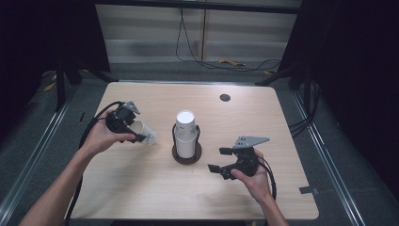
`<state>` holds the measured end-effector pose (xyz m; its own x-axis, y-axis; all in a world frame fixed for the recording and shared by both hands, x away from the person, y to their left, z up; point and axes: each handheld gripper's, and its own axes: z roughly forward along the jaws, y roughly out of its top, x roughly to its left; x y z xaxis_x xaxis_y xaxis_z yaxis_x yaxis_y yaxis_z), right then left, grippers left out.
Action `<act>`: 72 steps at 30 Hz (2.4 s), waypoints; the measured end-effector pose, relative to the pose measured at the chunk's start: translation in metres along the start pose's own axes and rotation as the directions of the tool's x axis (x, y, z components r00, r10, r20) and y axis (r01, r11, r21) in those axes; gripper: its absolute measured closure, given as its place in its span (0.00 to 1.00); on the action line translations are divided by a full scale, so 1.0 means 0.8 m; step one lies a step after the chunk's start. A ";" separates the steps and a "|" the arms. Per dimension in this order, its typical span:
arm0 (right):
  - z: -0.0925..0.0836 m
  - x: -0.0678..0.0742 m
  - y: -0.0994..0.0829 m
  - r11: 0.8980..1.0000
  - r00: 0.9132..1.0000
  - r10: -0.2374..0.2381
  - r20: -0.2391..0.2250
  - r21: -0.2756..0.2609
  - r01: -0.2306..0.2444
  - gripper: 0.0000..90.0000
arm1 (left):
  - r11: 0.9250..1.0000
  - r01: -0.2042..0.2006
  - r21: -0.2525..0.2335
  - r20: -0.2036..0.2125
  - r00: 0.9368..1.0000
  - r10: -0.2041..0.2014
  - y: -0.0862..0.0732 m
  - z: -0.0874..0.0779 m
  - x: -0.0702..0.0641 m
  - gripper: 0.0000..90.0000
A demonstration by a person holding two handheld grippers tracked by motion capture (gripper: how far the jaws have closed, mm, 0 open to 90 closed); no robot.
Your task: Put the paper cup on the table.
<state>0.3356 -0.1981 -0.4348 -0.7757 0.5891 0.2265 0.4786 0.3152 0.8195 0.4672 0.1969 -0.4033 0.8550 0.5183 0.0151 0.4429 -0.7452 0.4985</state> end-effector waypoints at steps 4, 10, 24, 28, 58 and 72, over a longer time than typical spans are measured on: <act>-0.001 0.000 0.000 1.000 1.000 0.000 0.001 -0.001 0.000 0.18 | 0.999 0.001 0.033 -0.011 1.000 -0.001 -0.004 0.006 0.001 0.26; 0.001 0.001 -0.001 1.000 1.000 -0.002 0.004 0.005 0.002 0.18 | 0.998 0.008 0.064 -0.024 1.000 -0.007 -0.002 0.009 0.003 0.26; 0.000 0.001 -0.002 1.000 1.000 0.004 0.007 0.003 -0.004 0.18 | 0.992 -0.007 0.127 -0.048 0.999 0.014 0.005 0.020 0.002 0.26; 0.000 0.001 -0.002 1.000 1.000 0.006 0.010 0.003 -0.006 0.18 | 0.991 -0.010 0.133 -0.043 0.999 0.015 0.005 0.024 0.001 0.25; 0.000 0.001 -0.003 1.000 1.000 0.006 0.020 0.009 -0.006 0.19 | 0.999 0.039 0.011 -0.056 0.998 -0.038 0.005 0.034 -0.003 0.22; 0.001 0.001 -0.003 1.000 1.000 0.007 0.021 0.008 -0.007 0.20 | 0.993 0.037 -0.112 -0.039 0.998 -0.042 0.004 0.025 -0.007 0.19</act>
<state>0.3343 -0.1981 -0.4367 -0.7634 0.6070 0.2209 0.4874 0.3170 0.8136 0.4696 0.1833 -0.4195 0.8248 0.5648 0.0279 0.4415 -0.6740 0.5923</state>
